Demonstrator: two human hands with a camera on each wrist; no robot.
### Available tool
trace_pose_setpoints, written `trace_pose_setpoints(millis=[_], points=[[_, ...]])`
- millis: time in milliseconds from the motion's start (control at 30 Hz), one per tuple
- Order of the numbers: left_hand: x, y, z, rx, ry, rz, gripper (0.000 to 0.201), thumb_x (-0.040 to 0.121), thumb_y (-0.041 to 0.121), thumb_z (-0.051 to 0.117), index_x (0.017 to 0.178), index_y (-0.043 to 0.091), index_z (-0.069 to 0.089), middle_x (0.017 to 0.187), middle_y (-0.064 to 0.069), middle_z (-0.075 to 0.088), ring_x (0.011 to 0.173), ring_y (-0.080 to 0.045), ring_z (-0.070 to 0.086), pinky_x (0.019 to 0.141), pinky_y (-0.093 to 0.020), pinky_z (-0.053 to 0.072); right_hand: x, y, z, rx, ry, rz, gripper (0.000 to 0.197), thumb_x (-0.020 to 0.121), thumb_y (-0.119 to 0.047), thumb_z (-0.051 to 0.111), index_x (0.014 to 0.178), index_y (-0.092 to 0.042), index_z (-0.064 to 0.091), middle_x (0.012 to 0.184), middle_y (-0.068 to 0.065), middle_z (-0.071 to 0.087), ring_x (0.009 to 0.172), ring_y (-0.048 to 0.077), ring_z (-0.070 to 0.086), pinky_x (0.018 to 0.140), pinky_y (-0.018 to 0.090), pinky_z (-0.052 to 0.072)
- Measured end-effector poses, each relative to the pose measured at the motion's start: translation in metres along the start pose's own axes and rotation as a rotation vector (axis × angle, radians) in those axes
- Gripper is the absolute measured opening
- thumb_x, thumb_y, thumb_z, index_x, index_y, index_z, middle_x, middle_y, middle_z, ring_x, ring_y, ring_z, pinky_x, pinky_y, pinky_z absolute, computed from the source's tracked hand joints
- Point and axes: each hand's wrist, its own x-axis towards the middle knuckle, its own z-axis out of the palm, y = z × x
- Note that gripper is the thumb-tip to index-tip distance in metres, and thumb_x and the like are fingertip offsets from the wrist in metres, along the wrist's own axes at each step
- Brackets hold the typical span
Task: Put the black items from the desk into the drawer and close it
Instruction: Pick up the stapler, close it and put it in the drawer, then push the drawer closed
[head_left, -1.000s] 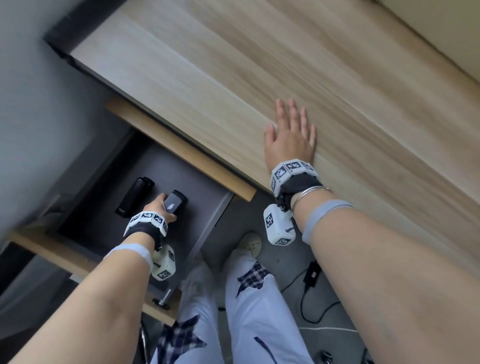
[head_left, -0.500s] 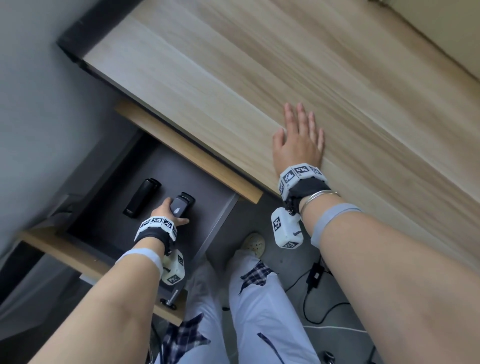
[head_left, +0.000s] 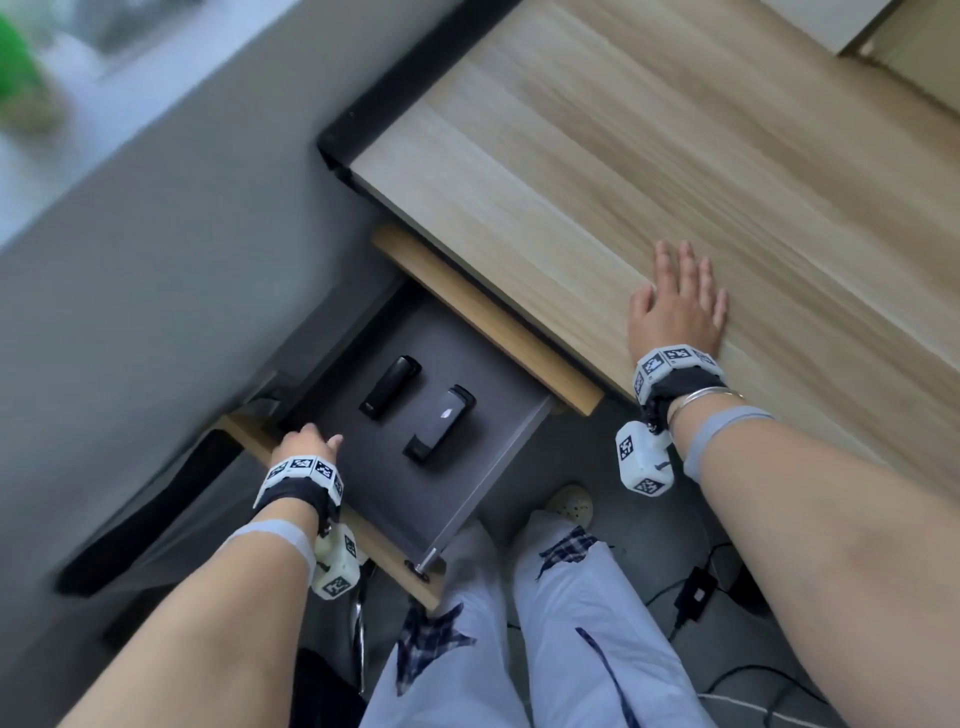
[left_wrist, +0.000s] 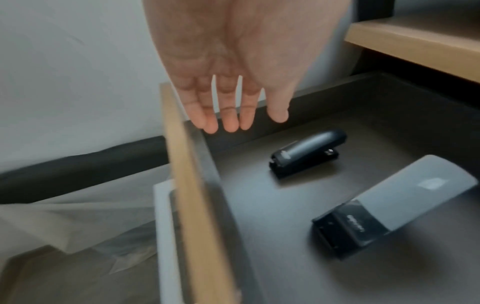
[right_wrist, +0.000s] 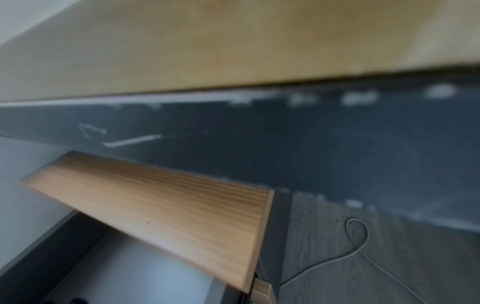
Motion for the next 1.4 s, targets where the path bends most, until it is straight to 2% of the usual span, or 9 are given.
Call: trace_pose_setpoints(millis=[133, 267, 500, 666, 833, 999, 1099, 1266, 1399], points=[[-0.021, -0.028, 0.002, 0.234, -0.093, -0.107, 0.041, 0.09, 0.022, 0.052, 0.13, 0.014, 0.055, 0.113, -0.015, 0.065, 0.103, -0.033, 0.064, 0.08, -0.033, 0.051, 0.0, 0.001, 0.001, 0.008, 0.001, 0.003, 0.057, 0.093, -0.026, 0.036, 0.149, -0.032, 0.026, 0.16, -0.003, 0.023, 0.149, 0.021, 0.019, 0.12, 0.047, 0.013], [-0.045, -0.025, 0.011, 0.596, -0.277, 0.051, 0.079, 0.076, 0.013, 0.061, 0.147, 0.028, 0.028, 0.136, -0.01, 0.051, 0.12, -0.027, 0.055, 0.093, -0.03, 0.05, 0.0, 0.004, 0.002, 0.004, 0.009, 0.002, 0.057, 0.093, -0.026, 0.036, 0.149, -0.032, 0.026, 0.16, -0.003, 0.024, 0.149, 0.021, 0.02, 0.12, 0.047, 0.014], [-0.031, -0.017, 0.027, 0.398, -0.223, 0.033, 0.063, 0.09, 0.017, 0.049, 0.149, 0.022, 0.027, 0.135, -0.011, 0.054, 0.12, -0.028, 0.057, 0.097, -0.03, 0.047, 0.001, 0.003, 0.004, 0.004, 0.034, -0.002, 0.058, 0.091, -0.025, 0.037, 0.148, -0.032, 0.029, 0.159, -0.004, 0.026, 0.148, 0.02, 0.021, 0.12, 0.045, 0.015], [-0.028, 0.002, 0.029, -0.042, -0.1, -0.131, 0.047, 0.097, 0.034, 0.037, 0.102, -0.004, 0.064, 0.111, -0.024, 0.067, 0.103, -0.037, 0.064, 0.091, -0.039, 0.05, 0.001, 0.003, 0.002, 0.001, 0.024, -0.003, 0.058, 0.091, -0.026, 0.037, 0.148, -0.032, 0.027, 0.16, -0.004, 0.024, 0.149, 0.02, 0.02, 0.12, 0.045, 0.014], [-0.018, 0.038, 0.021, -0.239, -0.122, -0.167, 0.053, 0.094, 0.039, 0.044, 0.115, -0.007, 0.06, 0.122, -0.026, 0.062, 0.111, -0.039, 0.06, 0.086, -0.038, 0.047, 0.0, 0.003, 0.002, -0.006, 0.017, -0.007, 0.058, 0.092, -0.026, 0.036, 0.149, -0.033, 0.026, 0.16, -0.004, 0.023, 0.149, 0.02, 0.02, 0.12, 0.045, 0.014], [-0.014, 0.08, 0.017, -0.323, -0.107, -0.064, 0.052, 0.091, 0.043, 0.052, 0.059, 0.001, 0.046, 0.096, -0.023, 0.066, 0.101, -0.037, 0.064, 0.075, -0.036, 0.045, 0.0, 0.003, 0.002, -0.003, 0.024, -0.007, 0.058, 0.091, -0.026, 0.037, 0.148, -0.033, 0.026, 0.16, -0.004, 0.024, 0.149, 0.02, 0.02, 0.12, 0.045, 0.014], [-0.009, 0.107, 0.013, -0.368, -0.096, -0.007, 0.055, 0.087, 0.047, 0.055, 0.054, 0.006, 0.039, 0.065, -0.011, 0.053, 0.071, -0.031, 0.059, 0.067, -0.036, 0.045, 0.0, 0.003, 0.002, -0.004, 0.026, -0.006, 0.059, 0.091, -0.026, 0.037, 0.148, -0.033, 0.027, 0.16, -0.004, 0.025, 0.148, 0.02, 0.021, 0.12, 0.045, 0.015], [-0.006, 0.145, 0.009, -0.516, -0.122, 0.082, 0.041, 0.085, 0.039, 0.062, 0.063, 0.007, 0.048, 0.057, -0.002, 0.051, 0.051, -0.013, 0.046, 0.062, -0.027, 0.042, 0.0, 0.003, 0.003, -0.002, 0.042, 0.0, 0.059, 0.089, -0.026, 0.039, 0.147, -0.033, 0.03, 0.158, -0.004, 0.028, 0.147, 0.021, 0.024, 0.119, 0.045, 0.017], [-0.003, 0.174, 0.009, -0.744, -0.187, 0.097, 0.066, 0.081, 0.035, 0.069, 0.129, -0.005, 0.048, 0.093, -0.014, 0.073, 0.06, -0.012, 0.057, 0.039, -0.012, 0.043, 0.0, 0.004, 0.003, -0.012, 0.045, 0.007, 0.06, 0.088, -0.027, 0.038, 0.147, -0.034, 0.03, 0.158, -0.006, 0.029, 0.147, 0.019, 0.024, 0.119, 0.044, 0.018]])
